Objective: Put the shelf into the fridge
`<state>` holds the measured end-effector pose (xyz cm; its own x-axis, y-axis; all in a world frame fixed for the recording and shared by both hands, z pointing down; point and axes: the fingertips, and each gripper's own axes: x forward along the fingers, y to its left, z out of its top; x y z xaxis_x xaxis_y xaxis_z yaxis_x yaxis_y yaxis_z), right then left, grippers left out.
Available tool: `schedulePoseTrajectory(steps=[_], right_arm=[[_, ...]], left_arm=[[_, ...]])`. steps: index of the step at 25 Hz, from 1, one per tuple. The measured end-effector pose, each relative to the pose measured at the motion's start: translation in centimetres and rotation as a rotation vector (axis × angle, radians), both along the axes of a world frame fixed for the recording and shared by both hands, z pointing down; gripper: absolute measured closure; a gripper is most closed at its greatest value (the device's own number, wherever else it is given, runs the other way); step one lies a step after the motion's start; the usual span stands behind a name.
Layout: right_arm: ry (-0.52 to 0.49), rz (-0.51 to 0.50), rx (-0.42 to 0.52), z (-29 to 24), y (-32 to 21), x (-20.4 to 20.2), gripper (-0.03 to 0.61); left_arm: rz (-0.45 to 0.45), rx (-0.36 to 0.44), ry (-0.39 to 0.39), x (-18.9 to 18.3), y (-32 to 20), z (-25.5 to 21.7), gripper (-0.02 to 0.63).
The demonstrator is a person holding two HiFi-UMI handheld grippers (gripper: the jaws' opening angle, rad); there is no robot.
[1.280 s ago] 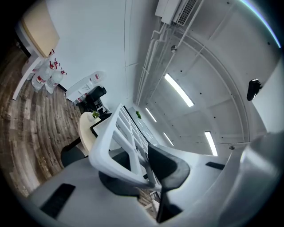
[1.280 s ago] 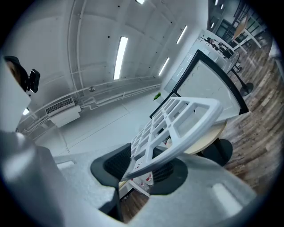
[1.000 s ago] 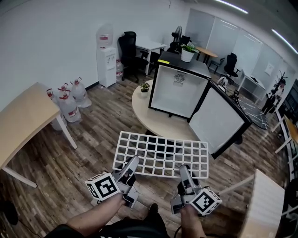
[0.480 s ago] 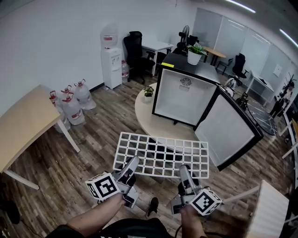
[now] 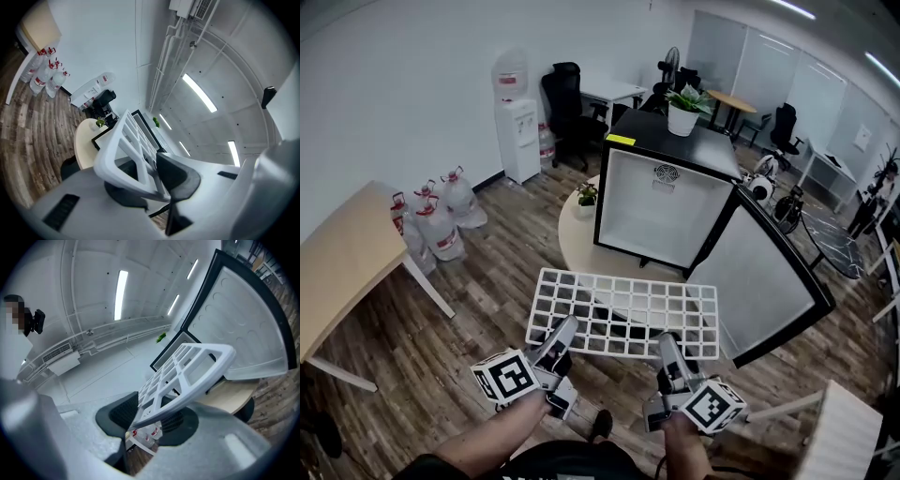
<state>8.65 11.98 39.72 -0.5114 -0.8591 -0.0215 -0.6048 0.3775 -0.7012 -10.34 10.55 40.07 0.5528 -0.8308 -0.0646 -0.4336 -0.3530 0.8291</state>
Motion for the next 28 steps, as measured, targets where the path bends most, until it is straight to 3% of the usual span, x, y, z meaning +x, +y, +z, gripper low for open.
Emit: schedulePoseTrajectory(steps=[3, 6, 10, 15, 19, 23, 28], right_arm=[[-0.020, -0.020, 0.021, -0.7, -2.1, 0.7, 0.453], [-0.027, -0.025, 0.019, -0.7, -4.1, 1.9, 0.453], [-0.008, -0.009, -0.010, 0.0, -6.7, 3.9, 0.453], [-0.037, -0.032, 0.013, -0.3, -9.6, 6.1, 0.453], [-0.037, -0.037, 0.010, -0.2, -11.4, 8.0, 0.453], [-0.043, -0.044, 0.012, 0.2, -13.1, 8.8, 0.453], [-0.045, -0.036, -0.005, 0.7, -14.6, 9.4, 0.451]], left_arm=[[-0.022, -0.025, -0.041, 0.6, -1.9, 0.1, 0.541], [-0.016, 0.006, -0.023, 2.0, -4.1, -0.5, 0.540], [-0.011, -0.014, -0.014, 3.8, -6.5, -0.3, 0.540], [-0.023, -0.025, -0.045, 6.1, -9.4, 0.0, 0.540], [-0.067, -0.083, -0.153, 6.7, -10.9, 1.3, 0.538], [-0.054, -0.057, -0.120, 8.1, -12.6, 0.9, 0.538], [-0.063, -0.101, -0.170, 8.2, -14.3, 2.0, 0.537]])
